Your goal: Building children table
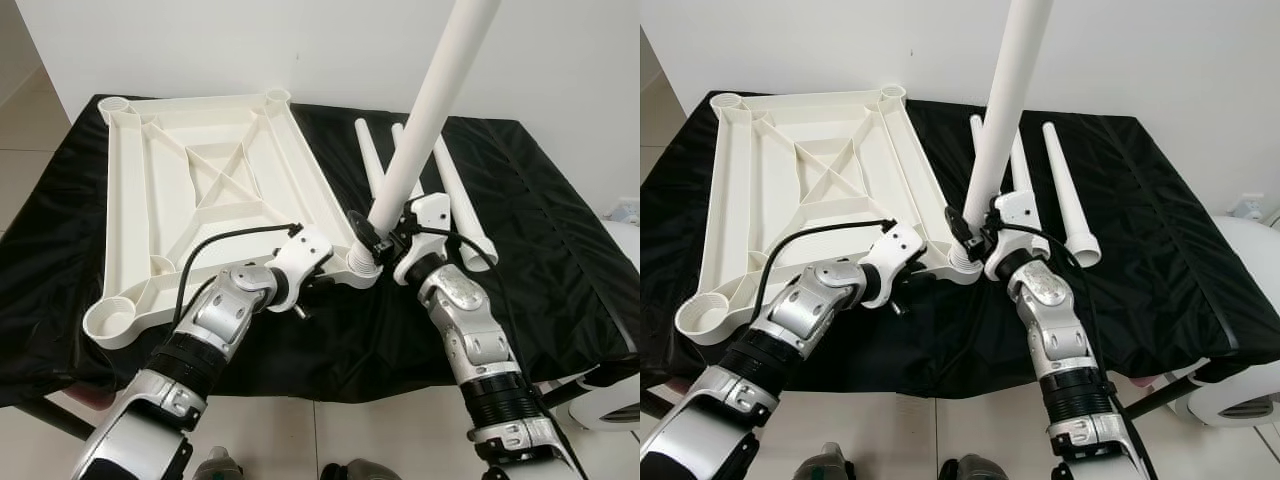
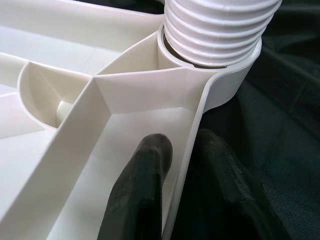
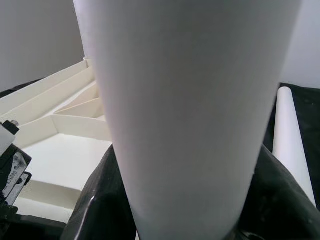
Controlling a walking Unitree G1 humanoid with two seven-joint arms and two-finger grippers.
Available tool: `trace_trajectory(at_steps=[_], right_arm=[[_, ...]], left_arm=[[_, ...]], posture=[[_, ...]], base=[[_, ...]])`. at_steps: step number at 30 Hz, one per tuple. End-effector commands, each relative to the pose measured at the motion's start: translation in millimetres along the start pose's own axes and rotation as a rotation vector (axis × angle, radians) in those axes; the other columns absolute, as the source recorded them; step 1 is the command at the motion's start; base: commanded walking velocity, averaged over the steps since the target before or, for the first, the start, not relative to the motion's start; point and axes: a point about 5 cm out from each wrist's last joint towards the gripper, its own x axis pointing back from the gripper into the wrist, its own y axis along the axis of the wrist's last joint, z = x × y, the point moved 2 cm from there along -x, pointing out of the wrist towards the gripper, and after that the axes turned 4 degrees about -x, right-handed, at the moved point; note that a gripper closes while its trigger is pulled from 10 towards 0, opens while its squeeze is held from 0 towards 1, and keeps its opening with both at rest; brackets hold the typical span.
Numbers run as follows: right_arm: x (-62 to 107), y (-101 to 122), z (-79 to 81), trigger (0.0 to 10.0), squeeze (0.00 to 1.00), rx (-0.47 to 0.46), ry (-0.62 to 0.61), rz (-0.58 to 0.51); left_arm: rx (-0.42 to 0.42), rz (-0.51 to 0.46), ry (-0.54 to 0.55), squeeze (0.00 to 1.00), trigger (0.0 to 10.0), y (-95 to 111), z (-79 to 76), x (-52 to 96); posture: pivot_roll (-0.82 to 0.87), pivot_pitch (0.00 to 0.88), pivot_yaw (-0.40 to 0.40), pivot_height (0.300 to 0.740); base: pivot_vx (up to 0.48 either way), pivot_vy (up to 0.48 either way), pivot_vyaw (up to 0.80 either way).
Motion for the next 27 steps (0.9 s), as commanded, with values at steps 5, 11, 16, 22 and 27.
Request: trace_trajectory(at_steps=[5, 11, 16, 22, 27], right_arm=[[12.2, -37, 9.2, 10.0, 0.00, -0.038, 0.046, 0.156], [13.7, -42, 9.3, 10.0, 0.00, -0.047, 0.050, 0.159], [20.4, -49, 11.2, 10.0, 0.00, -0.039, 0.067, 0.177], [23.3, -54, 10.9, 10.0, 0.00, -0.052, 0.066, 0.199], [18.7, -57, 10.0, 10.0, 0.00, -0.100, 0.040, 0.202]], left_arm=[[-0.040, 0.001, 0.120, 0.00, 10.0, 3, 15.3, 6.0], [-0.044, 0.001, 0.117, 0.00, 10.0, 4, 14.2, 5.8], [-0.046, 0.000, 0.117, 0.00, 10.0, 4, 13.7, 6.0], [-0.045, 0.001, 0.117, 0.00, 10.0, 4, 13.5, 6.6], [-0.046, -0.001, 0.117, 0.00, 10.0, 4, 13.2, 6.5]], posture=[[0.04, 0.004, -0.073, 0.740], [0.04, 0.003, -0.075, 0.740], [0.03, 0.006, -0.076, 0.740], [0.04, 0.008, -0.074, 0.740], [0.04, 0.012, -0.072, 0.740]], base=[[0.000, 0.000, 0.00], [0.000, 0.000, 0.00], [0.000, 0.000, 0.00], [0.000, 0.000, 0.00], [0.000, 0.000, 0.00]])
